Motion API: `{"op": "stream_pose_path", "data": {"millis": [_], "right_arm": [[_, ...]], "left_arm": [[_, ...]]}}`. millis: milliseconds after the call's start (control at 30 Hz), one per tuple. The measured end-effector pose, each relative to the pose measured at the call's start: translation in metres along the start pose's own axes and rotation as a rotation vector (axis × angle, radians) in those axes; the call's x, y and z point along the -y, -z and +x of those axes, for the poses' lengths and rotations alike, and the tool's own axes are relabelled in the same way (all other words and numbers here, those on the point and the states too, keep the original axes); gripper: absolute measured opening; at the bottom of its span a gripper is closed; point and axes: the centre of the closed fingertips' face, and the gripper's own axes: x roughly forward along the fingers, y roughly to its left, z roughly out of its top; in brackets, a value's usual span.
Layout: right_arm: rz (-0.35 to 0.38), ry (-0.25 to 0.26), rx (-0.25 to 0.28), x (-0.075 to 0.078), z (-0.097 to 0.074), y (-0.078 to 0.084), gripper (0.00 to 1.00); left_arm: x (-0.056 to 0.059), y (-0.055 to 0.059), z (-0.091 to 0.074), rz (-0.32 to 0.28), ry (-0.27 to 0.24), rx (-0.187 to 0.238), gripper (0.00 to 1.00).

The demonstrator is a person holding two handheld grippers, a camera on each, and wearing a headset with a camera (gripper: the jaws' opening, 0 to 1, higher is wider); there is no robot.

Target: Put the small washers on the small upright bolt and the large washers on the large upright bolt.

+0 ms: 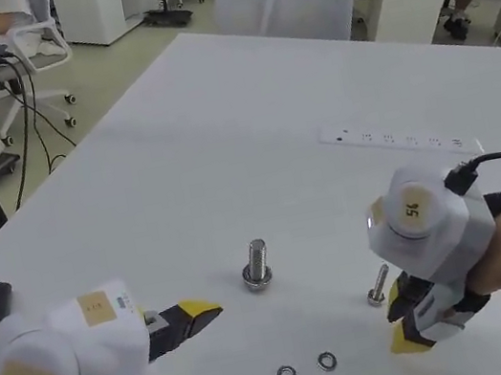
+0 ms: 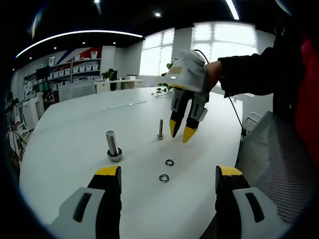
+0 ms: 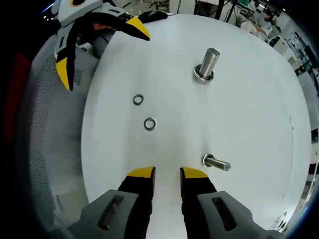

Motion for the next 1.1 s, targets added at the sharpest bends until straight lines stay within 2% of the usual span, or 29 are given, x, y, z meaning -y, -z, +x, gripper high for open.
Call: {"op": "stream_pose_path", "data": {"millis": [467, 667, 1100], "right_arm": [[-0.078, -0.017, 0.005, -0.012, 0.006, -0.027, 0.22], [-0.104, -0.033, 0.003, -0.018, 0.012, -0.036, 0.22], [-0.146, -0.043, -0.002, -0.022, 0.023, -0.050, 0.22]], "left_arm": [[0.000, -0.005, -0.002, 0.006, -0.008, 0.011, 0.77], [0.000, -0.006, -0.003, 0.004, -0.011, 0.014, 0.77], [0.000, -0.006, -0.005, 0.005, -0.013, 0.017, 0.76]]}}
